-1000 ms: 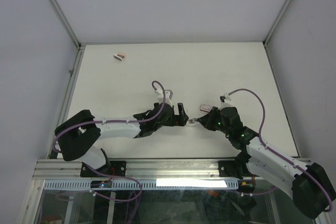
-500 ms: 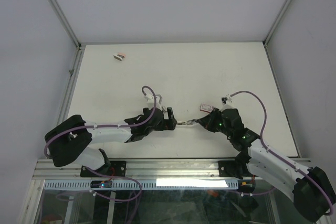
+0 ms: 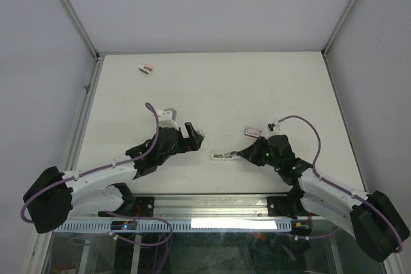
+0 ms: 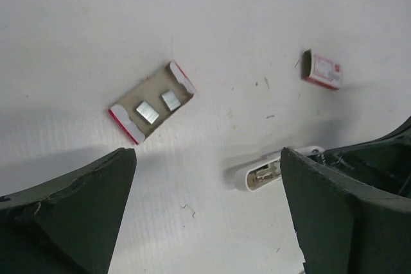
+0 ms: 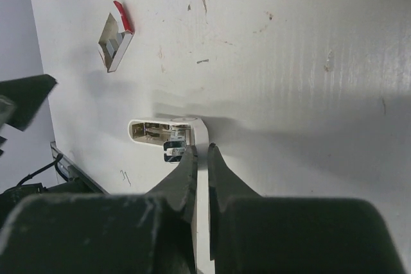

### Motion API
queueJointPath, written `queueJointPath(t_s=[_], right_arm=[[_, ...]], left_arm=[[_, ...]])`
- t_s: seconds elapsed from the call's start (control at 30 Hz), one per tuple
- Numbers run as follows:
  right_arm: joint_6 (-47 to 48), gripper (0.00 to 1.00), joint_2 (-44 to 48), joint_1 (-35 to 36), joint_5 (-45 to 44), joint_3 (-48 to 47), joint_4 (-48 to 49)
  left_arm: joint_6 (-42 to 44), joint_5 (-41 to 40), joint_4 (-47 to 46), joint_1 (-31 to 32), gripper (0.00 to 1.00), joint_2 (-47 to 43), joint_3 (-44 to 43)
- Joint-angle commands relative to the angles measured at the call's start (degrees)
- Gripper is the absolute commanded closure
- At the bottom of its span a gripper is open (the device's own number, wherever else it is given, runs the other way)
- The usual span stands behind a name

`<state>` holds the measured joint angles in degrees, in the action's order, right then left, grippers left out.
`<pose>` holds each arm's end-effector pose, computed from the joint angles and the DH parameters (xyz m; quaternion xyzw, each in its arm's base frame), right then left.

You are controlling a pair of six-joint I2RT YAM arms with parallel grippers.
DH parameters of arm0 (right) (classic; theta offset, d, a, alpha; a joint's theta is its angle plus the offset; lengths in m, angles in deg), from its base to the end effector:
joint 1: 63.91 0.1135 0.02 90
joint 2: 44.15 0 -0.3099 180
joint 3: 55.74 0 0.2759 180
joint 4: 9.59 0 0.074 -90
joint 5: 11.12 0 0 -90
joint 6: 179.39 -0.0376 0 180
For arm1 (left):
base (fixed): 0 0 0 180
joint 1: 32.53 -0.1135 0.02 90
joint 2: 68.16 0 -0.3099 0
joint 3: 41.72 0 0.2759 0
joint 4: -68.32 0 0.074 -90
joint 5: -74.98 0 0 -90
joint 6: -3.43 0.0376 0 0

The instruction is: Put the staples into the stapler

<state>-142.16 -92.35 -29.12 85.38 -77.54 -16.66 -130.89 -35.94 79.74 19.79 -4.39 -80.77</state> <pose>0.1236 0.0911 0.1604 0.1109 0.8727 0.3632 0.3068 0.1462 -0.1673 0.2118 -0.0209 0.8803 -0.2250 0.4171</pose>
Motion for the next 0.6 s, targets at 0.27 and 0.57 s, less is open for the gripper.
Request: queueJointPath(t_s=[0.27,0.57], right_arm=[[-2.5,0.72,-2.0,-0.3,0.1,1.1,2.9],[-1.0,0.57,6.3,-0.4,-5.1,0.0,-6.6]], left_arm=[[4.8,6.1,3.6,-7.2,0.01,-8.0,-3.2],[5.4,6.9,3.4,-8.4,0.01,-6.9,-3.8]])
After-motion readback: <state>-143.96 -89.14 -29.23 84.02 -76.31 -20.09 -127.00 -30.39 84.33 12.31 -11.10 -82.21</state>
